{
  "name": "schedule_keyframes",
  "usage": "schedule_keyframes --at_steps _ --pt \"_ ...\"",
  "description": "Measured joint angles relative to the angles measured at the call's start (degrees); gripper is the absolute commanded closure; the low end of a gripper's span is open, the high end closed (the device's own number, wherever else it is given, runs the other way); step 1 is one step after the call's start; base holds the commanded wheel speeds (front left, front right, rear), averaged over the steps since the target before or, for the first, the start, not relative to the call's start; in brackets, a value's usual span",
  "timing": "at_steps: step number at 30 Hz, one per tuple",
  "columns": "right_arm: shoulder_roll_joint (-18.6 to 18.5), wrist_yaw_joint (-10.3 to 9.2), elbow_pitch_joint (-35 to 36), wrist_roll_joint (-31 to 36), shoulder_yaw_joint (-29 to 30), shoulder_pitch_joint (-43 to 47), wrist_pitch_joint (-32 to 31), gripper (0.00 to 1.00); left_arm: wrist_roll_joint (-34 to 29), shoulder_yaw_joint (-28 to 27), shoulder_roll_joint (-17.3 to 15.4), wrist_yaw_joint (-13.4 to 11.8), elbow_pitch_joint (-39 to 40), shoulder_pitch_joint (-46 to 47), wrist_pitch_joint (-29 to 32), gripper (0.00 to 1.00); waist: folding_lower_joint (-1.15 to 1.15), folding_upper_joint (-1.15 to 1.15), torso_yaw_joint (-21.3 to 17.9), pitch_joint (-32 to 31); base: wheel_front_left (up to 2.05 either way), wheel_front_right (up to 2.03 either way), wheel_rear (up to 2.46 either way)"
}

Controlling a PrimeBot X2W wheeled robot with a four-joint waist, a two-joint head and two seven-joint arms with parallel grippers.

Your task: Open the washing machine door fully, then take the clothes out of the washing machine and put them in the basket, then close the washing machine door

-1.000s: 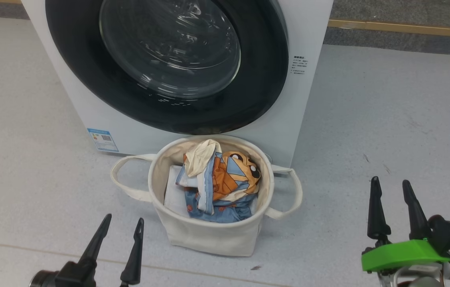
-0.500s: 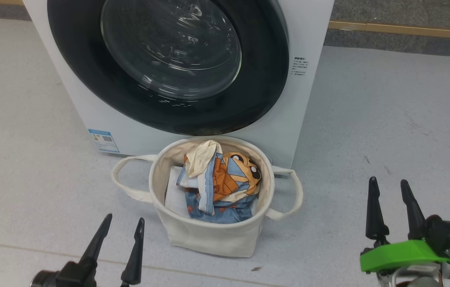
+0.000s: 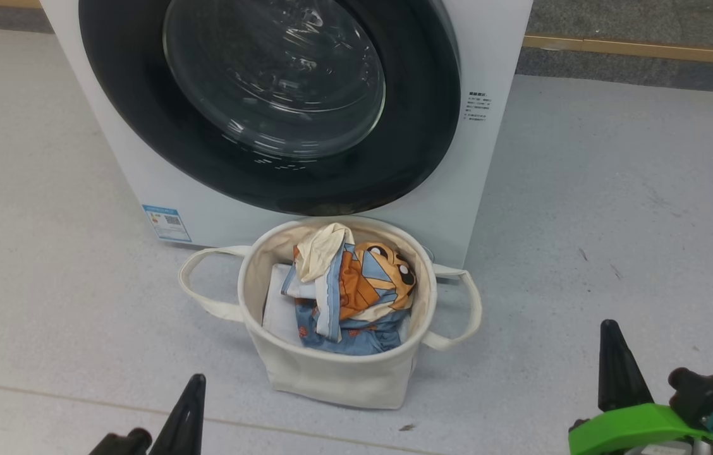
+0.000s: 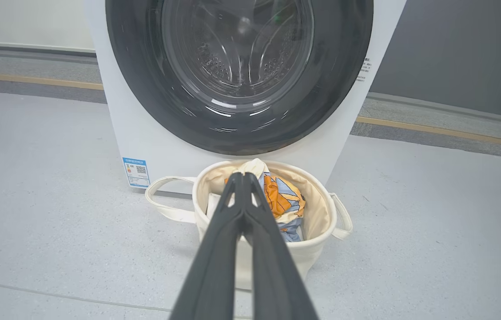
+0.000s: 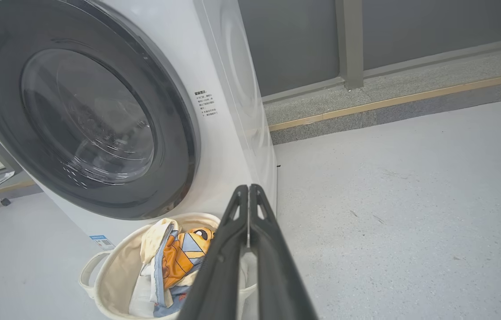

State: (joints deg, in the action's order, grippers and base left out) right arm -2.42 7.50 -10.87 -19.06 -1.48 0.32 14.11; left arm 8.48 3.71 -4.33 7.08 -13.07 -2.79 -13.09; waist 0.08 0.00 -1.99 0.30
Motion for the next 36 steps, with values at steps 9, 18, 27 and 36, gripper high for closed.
schedule_keyframes --at_steps 9,18,27,36 --pt "0.0 0.0 -0.3 -5.3 0.1 0.0 -1.3 1.0 5.7 -0.5 0.1 0.0 -0.1 0.1 1.4 1.0 -0.07 0.0 0.1 0.1 0.0 0.0 0.0" --pt "-0.1 0.0 -0.7 -11.2 0.3 -0.1 -2.5 1.0 12.2 -1.0 0.2 0.0 -0.2 0.6 2.9 1.0 -0.07 0.0 0.3 0.1 0.0 0.0 0.0" --pt "-0.2 0.0 -1.0 -17.0 0.7 -0.2 -3.8 1.0 18.5 -1.4 0.4 0.0 -0.4 0.8 4.2 1.0 -0.07 0.0 0.4 0.1 0.0 0.0 0.0" --pt "-0.4 0.0 -1.4 -22.8 1.1 -0.4 -5.1 1.0 24.9 -2.3 0.4 0.0 -0.6 1.2 5.8 1.0 -0.08 0.0 0.6 0.1 0.0 0.0 0.0"
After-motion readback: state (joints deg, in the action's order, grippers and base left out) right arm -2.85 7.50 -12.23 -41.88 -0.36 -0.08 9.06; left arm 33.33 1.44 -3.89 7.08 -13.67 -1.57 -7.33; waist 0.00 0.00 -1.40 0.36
